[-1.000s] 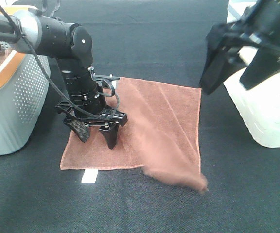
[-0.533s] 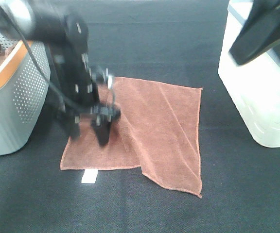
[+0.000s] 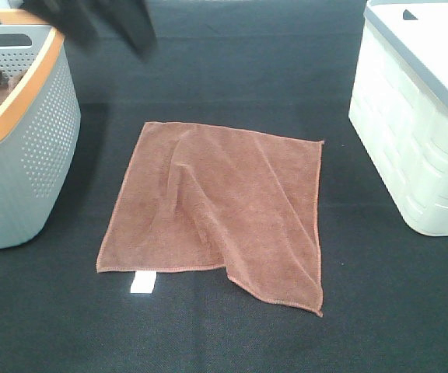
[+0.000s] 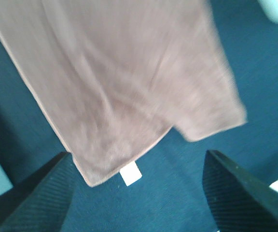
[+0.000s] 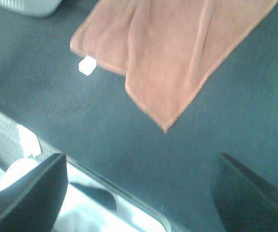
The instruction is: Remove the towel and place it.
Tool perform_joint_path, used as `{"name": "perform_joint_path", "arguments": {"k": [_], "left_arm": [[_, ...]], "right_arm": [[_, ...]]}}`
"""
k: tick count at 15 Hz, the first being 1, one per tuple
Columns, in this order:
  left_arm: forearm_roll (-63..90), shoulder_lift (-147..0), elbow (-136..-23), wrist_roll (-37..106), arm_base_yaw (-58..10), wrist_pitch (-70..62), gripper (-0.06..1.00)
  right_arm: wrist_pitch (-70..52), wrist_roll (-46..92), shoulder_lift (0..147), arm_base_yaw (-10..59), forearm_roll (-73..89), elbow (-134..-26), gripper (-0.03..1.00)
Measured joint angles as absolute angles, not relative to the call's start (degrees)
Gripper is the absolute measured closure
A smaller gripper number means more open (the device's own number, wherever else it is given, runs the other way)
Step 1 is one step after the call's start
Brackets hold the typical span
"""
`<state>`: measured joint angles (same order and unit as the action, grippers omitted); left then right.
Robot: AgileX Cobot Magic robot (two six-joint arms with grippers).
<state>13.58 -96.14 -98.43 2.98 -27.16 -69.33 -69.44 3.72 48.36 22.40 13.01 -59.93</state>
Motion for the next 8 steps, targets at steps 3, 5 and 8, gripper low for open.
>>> {"name": "perform_joint_path", "arguments": {"k": [3,5,8], "left_arm": [[12.61,-81.88,-94.54,2.12,-27.16,-69.39,0.24],[10.43,-73.8,-85.94,0.0,-27.16,-69.44,0.24],[5.9,-59.36,-65.83,-4.41,-27.16,-69.44,0.24]], "right_arm": [[-69.84,3.67,38.67,22.4,12.66,-47.73,0.2],[-69.84,3.67,34.21,22.4,11.92,-41.71,0.2],[-69.73,1.49,28.76,22.4,6.7,-34.38,0.2]]}}
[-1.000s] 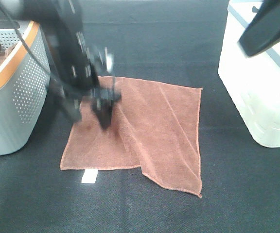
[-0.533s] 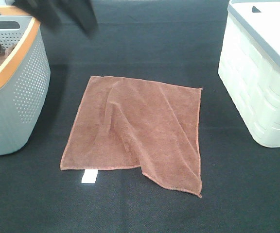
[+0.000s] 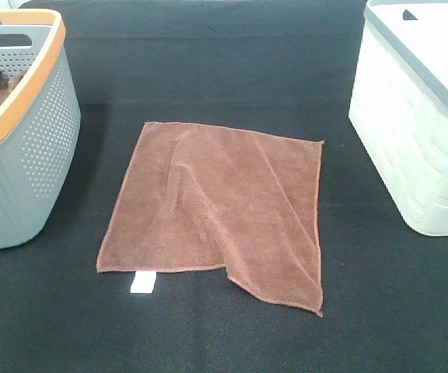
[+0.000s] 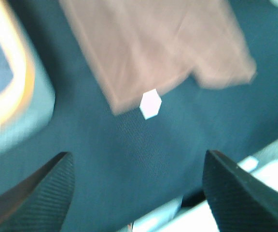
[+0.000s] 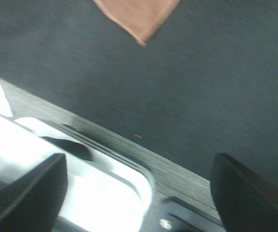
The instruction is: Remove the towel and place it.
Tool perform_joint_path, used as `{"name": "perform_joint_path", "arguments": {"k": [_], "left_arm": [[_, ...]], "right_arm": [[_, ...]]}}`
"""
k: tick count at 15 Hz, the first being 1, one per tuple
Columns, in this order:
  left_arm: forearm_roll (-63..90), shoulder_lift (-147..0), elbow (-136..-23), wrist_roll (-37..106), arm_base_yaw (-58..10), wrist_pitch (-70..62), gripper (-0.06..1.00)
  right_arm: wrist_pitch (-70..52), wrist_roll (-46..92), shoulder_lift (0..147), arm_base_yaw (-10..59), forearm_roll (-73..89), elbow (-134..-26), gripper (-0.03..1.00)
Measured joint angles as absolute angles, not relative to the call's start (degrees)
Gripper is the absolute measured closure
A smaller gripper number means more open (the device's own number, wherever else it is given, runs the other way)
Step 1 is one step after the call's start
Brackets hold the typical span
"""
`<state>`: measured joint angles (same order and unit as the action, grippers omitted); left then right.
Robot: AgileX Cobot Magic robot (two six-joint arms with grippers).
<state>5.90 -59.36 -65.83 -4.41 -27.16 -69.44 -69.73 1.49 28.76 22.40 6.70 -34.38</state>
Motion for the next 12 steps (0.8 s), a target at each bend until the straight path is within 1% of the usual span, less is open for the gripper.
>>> {"name": "perform_joint_path", "arguments": {"k": [3,7,9,12], "left_arm": [[4.3,-44.75,-49.45,-5.39,-27.16,-69.44,0.24],[3.15,-25.61,-35.64,-3.04,-27.16,-67.27,0.24],[3.09,-19.82,-31.28,0.0,-27.16,-64.69,0.24],[3.78,-16.27,-30.02,1.15,-27.16,-61.25,0.24]], "right_arm": [[-68.64,-0.4,25.38,22.4,0.92,-32.31,0.2],[-64.97,-0.8,24.75,22.4,0.74,-30.94,0.2],[-63.03,-0.8,24.75,22.4,1.03,-30.02,0.2],[-61.99,0.92,24.75,22.4,1.43,-29.28,0.2]]}}
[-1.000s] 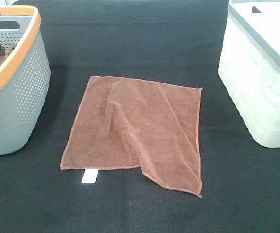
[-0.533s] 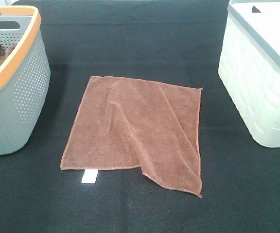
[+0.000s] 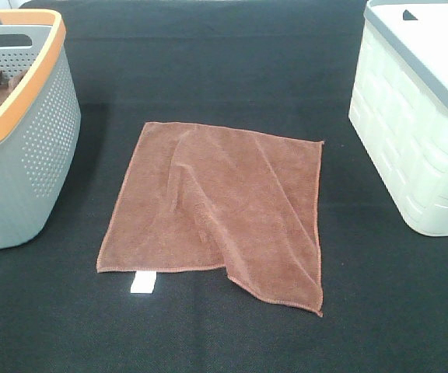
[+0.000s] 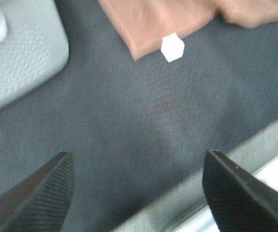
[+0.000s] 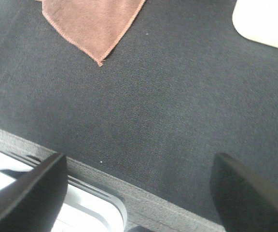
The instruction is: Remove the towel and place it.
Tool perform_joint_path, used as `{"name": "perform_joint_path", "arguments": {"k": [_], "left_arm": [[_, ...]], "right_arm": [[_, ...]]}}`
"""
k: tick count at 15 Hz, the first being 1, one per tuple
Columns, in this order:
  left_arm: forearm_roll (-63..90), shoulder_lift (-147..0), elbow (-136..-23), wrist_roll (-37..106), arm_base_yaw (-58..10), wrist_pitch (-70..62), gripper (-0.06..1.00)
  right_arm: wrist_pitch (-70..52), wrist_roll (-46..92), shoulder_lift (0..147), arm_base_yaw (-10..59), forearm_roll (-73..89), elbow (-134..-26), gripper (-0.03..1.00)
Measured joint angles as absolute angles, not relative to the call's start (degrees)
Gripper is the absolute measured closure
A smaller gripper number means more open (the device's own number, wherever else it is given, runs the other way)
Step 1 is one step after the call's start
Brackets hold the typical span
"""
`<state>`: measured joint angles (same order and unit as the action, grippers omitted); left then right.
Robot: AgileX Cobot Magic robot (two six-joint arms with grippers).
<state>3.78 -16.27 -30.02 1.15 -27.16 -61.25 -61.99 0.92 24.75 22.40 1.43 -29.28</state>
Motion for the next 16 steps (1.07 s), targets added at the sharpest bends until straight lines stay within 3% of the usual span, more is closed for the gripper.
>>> {"name": "perform_joint_path", "arguments": {"k": [4,16], "left_arm": [[4.81,-15.7,-28.76,3.04,-27.16,-60.45,0.24],[4.98,-15.7,-28.76,4.58,-27.16,-60.45,0.24]], "right_arm": [[-61.36,9.91,24.75,22.4,7.45,-29.16,0.2],[-61.36,10.83,24.75,22.4,7.56,-29.16,0.2]]}}
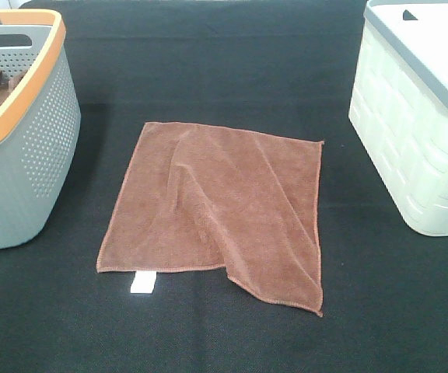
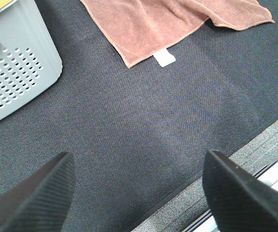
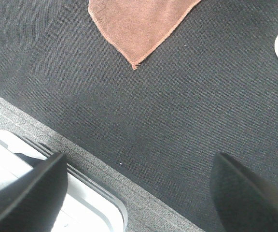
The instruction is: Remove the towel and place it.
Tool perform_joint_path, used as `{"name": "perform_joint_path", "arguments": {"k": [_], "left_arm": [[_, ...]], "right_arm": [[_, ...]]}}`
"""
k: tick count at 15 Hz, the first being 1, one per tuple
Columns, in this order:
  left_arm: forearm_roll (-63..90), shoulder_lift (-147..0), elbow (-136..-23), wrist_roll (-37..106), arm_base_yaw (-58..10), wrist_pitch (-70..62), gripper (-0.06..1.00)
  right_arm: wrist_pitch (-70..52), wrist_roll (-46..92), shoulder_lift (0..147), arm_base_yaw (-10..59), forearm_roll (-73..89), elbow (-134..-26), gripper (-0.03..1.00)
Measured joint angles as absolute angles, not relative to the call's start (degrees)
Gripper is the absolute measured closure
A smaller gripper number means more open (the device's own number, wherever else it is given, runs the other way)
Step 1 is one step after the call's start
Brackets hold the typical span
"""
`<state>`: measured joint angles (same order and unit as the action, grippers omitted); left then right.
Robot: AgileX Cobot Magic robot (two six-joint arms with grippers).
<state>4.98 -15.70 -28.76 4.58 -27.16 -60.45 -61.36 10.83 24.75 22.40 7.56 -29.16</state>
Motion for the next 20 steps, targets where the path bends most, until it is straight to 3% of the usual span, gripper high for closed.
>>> {"name": "perform_joint_path", "arguments": {"k": [4,8,10,13,20], "left_arm": [[5.04,-15.7,-28.76,4.58,-23.66,-60.45,0.24],[5.04,-13.24,-28.76,4.58,-3.15,-60.28,0.24],[5.04,-8.31,-28.76,4.58,1.66,-60.28,0.24],[5.04,-0.57,-28.76,4.58,2.18,-60.28,0.24],[5.04,0.29,-28.76,4.58,2.18,-60.28,0.24]], "right_arm": [[-61.36,10.83,24.01,18.56,7.85,-29.16,0.2],[-61.36,10.83,12.72,3.9,8.08,-29.16,0.2],[-61.36,10.83,5.79,1.72,8.19,-29.11,0.2],[-61.48,10.83,-0.11,1.6,8.31,-29.11,0.2],[-61.42,10.83,-0.4,1.6,8.42,-29.11,0.2]]}}
